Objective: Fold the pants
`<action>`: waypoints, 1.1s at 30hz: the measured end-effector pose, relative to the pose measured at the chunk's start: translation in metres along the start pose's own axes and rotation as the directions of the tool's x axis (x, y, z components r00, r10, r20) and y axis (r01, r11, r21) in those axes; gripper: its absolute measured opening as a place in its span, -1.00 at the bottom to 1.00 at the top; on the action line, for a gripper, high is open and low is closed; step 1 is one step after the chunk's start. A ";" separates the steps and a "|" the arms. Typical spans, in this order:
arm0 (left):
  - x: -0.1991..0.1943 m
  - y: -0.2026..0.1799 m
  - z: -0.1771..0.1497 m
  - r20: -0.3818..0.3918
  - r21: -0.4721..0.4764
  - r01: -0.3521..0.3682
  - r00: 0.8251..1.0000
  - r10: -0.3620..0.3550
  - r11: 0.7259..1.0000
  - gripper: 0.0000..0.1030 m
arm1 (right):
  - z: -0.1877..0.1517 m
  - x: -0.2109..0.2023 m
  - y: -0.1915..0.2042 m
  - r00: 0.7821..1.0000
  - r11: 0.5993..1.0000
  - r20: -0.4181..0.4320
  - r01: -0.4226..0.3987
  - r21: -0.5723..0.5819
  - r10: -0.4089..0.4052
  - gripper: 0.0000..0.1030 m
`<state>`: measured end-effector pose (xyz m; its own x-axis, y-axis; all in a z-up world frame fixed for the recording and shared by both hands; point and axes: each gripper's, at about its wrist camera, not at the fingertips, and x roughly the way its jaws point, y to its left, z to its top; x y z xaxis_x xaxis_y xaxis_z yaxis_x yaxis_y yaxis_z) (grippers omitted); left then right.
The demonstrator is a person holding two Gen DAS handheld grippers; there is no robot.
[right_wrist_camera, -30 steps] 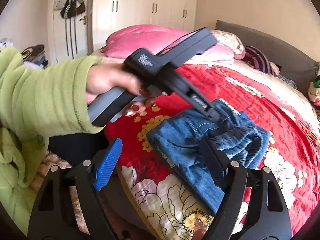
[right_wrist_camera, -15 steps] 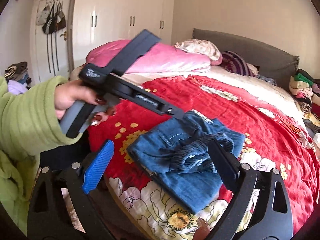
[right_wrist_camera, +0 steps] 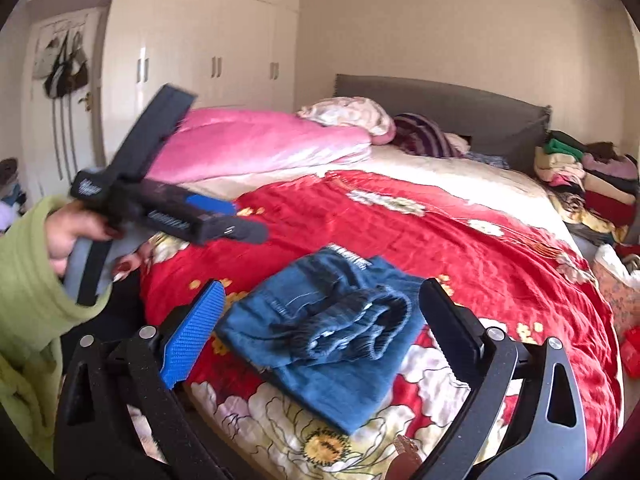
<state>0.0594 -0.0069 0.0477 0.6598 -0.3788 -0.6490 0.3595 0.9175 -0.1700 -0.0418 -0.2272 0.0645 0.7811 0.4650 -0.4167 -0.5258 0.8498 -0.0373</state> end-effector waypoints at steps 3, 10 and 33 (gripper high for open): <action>-0.003 -0.002 -0.001 0.005 0.003 -0.004 1.000 0.004 1.000 0.86 | 0.003 -0.001 -0.008 0.999 0.999 -0.001 0.049 0.022 -0.049 0.80; 0.001 -0.002 -0.005 -0.005 0.007 -0.029 1.000 0.029 1.000 0.86 | 0.004 0.002 -0.027 0.992 0.989 -0.023 0.123 0.086 -0.121 0.81; 0.083 0.012 -0.026 -0.133 -0.084 -0.003 0.991 -0.008 0.996 0.85 | -0.050 0.098 -0.098 0.937 0.917 -0.349 0.153 0.367 -0.016 0.16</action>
<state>0.1018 -0.0243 -0.0273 0.5631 -0.3670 -0.7404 0.3008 0.9255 -0.2301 0.0696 -0.2771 -0.0181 0.6228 0.3351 -0.7070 -0.2392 0.9419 0.2358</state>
